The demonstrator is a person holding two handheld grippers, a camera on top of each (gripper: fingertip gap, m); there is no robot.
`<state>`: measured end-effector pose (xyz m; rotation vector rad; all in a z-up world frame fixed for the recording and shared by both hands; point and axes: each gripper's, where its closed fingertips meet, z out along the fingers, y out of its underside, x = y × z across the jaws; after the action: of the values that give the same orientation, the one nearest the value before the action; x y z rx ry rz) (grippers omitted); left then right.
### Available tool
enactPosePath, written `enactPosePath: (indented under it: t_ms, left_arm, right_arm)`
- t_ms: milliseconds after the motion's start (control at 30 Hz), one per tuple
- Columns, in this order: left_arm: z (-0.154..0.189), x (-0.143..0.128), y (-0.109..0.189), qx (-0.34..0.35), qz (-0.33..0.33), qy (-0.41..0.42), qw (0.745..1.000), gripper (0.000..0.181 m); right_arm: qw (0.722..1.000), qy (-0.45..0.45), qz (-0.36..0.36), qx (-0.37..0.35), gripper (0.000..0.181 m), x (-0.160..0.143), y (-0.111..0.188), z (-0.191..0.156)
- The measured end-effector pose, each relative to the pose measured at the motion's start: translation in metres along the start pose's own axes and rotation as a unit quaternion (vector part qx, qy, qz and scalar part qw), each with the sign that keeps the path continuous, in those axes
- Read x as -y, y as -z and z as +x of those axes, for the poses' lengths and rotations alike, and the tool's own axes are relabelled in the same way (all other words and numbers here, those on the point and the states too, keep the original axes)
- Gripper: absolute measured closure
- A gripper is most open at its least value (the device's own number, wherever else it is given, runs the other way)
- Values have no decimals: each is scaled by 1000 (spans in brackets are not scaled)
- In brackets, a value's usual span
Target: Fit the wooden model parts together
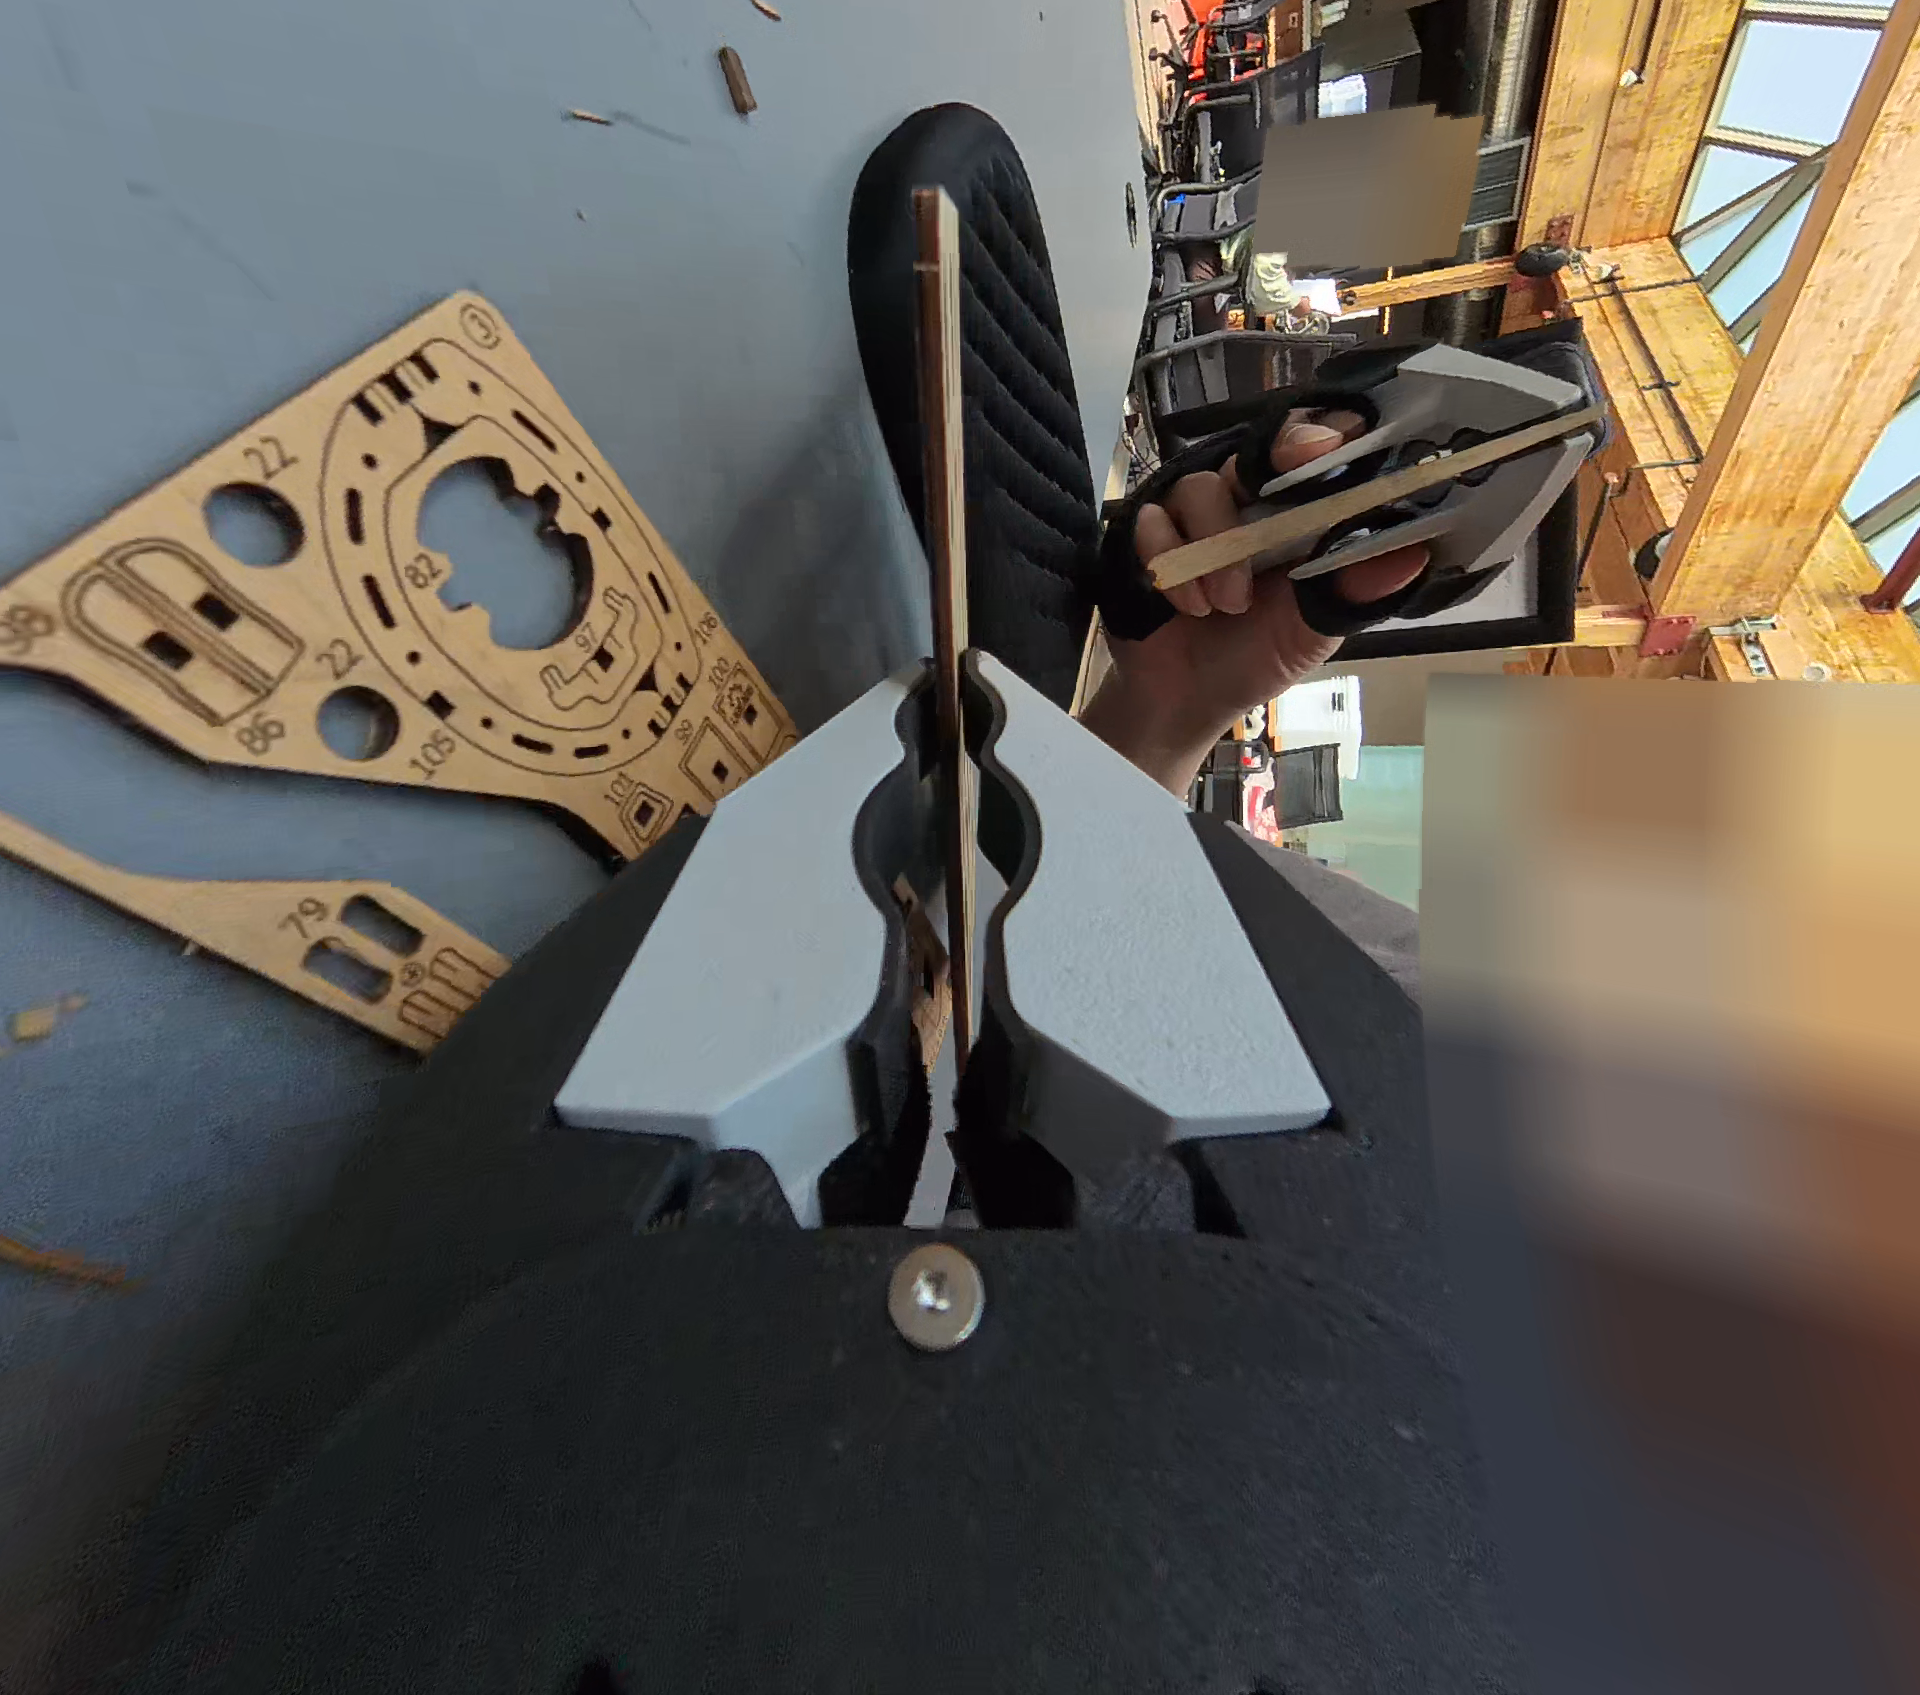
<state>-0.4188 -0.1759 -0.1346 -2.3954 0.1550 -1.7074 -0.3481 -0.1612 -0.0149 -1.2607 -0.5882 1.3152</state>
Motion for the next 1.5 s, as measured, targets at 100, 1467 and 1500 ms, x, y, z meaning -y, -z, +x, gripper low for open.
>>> enactPosePath:
  t_ms: [100,1467,1500]
  left_arm:
    - [-10,-4,8,23,-1,15,1000,180]
    - [-10,-64,30,-5,-73,67,995,180]
    - [-11,-64,30,-4,-71,65,995,180]
  right_arm:
    - [1000,-11,12,15,180,-2,-5,-5]
    - [997,-28,-44,54,180,-77,-61,-72]
    - [998,-20,-36,47,180,-76,-58,-71]
